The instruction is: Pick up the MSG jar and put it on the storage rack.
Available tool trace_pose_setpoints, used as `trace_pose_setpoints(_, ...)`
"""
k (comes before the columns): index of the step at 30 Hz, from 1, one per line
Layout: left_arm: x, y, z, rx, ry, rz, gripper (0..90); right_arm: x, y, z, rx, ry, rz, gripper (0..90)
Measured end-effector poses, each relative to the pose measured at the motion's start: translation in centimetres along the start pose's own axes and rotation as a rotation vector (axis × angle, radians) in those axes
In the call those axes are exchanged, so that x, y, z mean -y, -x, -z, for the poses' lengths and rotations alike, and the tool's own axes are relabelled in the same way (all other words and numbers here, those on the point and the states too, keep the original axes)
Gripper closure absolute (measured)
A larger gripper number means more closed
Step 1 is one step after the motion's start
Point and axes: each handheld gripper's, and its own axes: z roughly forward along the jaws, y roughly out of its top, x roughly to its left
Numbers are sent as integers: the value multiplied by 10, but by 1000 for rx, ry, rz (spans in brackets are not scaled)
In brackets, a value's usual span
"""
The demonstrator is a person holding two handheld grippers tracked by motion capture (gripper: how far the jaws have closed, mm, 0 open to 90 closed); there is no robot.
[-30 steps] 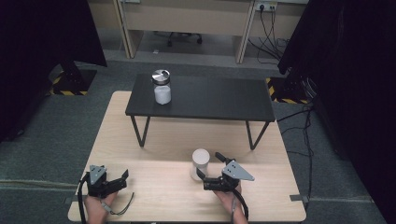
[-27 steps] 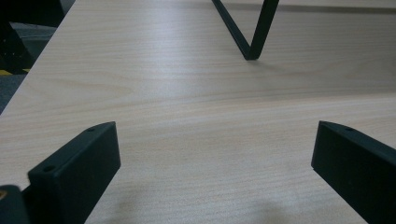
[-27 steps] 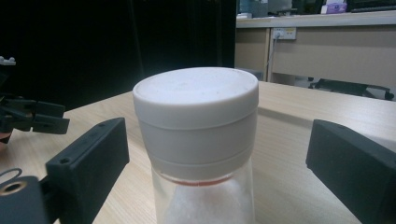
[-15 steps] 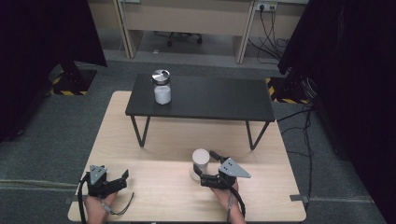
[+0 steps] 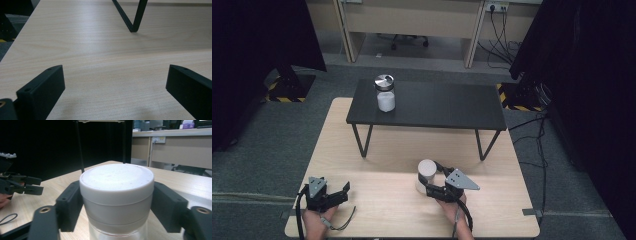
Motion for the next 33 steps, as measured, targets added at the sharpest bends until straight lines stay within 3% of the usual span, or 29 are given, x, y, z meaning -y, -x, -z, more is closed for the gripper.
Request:
trace_pose_setpoints(24,-1,1,0,-5,-4,-2,15,-8,-14,1,37,-27,2,334)
trace_pose_setpoints(33,-1,2,0,-7,-4,-5,17,-14,-15,9,54,-4,0,335)
